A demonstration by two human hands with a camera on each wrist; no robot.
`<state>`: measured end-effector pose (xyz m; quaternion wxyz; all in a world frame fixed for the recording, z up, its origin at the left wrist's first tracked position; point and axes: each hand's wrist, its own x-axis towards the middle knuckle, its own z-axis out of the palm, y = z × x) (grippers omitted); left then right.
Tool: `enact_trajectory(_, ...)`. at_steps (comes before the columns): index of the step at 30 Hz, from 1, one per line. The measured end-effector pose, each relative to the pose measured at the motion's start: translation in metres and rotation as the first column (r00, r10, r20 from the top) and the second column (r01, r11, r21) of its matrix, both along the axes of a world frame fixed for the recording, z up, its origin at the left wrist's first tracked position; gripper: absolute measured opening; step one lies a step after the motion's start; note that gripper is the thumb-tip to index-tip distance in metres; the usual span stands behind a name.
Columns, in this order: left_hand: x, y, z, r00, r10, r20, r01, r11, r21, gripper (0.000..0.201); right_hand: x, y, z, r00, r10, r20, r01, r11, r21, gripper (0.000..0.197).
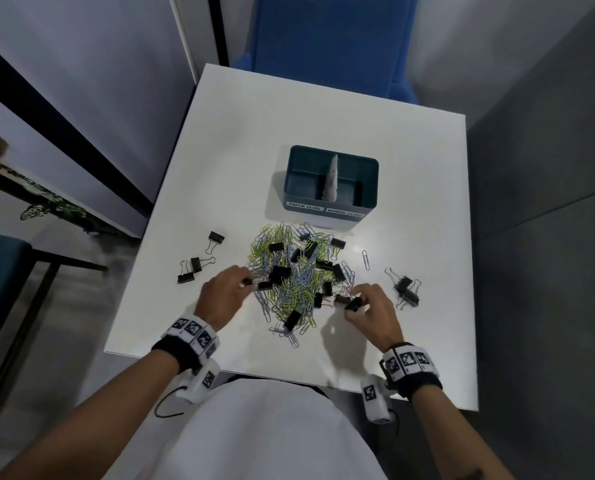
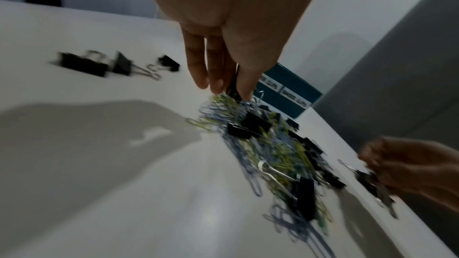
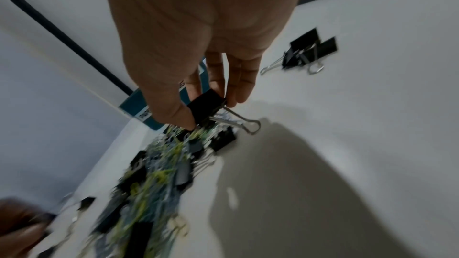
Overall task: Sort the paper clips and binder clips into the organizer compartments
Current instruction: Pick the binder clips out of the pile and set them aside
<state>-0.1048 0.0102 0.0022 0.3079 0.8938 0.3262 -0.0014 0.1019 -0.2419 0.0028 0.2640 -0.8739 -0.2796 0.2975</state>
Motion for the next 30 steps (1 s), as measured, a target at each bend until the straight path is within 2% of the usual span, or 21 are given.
enact_trajectory(4,-0.035,0.036,-0.008,0.959,0.227,-0.167,-0.229,0.973,0.007,0.01,0.03,-0.03,-0.014,0.988,-0.064,0.14,0.085,0.986,-0.144,0.041)
enact_trajectory(7,-0.052,0.05,-0.016,0.933,0.252,-0.257,-0.256,0.966,0.018,0.009,0.04,-0.043,-0.025,0.982,-0.043,0.185,0.085,0.97,-0.226,0.039)
enact_trajectory(11,-0.055,0.051,-0.023,0.952,0.173,-0.254,-0.143,0.981,0.13,0.016,0.041,-0.045,-0.03,0.971,-0.028,0.238,0.083,0.971,-0.225,0.04)
enact_trajectory(13,-0.046,0.043,-0.02,0.974,0.088,-0.21,-0.042,0.976,0.213,0.025,0.038,-0.042,-0.03,0.957,-0.016,0.291,0.074,0.979,-0.188,0.044)
enact_trajectory(15,-0.031,0.028,-0.015,0.983,-0.032,-0.181,0.08,0.96,0.267,0.028,0.032,-0.033,-0.028,0.95,0.047,0.31,0.004,0.987,-0.161,0.045)
enact_trajectory(17,-0.015,0.01,-0.013,0.974,-0.162,-0.16,0.196,0.955,0.222,0.028,0.021,-0.02,-0.026,0.95,0.143,0.279,-0.098,0.981,-0.168,0.04)
enact_trajectory(19,0.002,-0.008,-0.015,0.957,-0.243,-0.157,0.26,0.96,0.102,0.035,0.009,-0.006,-0.027,0.937,0.256,0.237,-0.213,0.958,-0.192,0.036)
enact_trajectory(22,0.024,-0.026,-0.023,0.946,-0.263,-0.191,0.274,0.961,0.034,0.043,-0.003,0.009,-0.033,0.914,0.331,0.233,-0.283,0.934,-0.216,0.029)
enact_trajectory(25,0.038,-0.035,-0.029,0.948,-0.226,-0.223,0.239,0.971,0.029,0.042,-0.011,0.02,-0.034,0.935,0.264,0.238,-0.212,0.952,-0.22,0.028)
enact_trajectory(30,0.048,-0.041,-0.034,0.931,-0.26,-0.254,0.282,0.958,0.056,0.04,-0.021,0.031,-0.034,0.965,0.174,0.197,-0.145,0.977,-0.154,0.022)
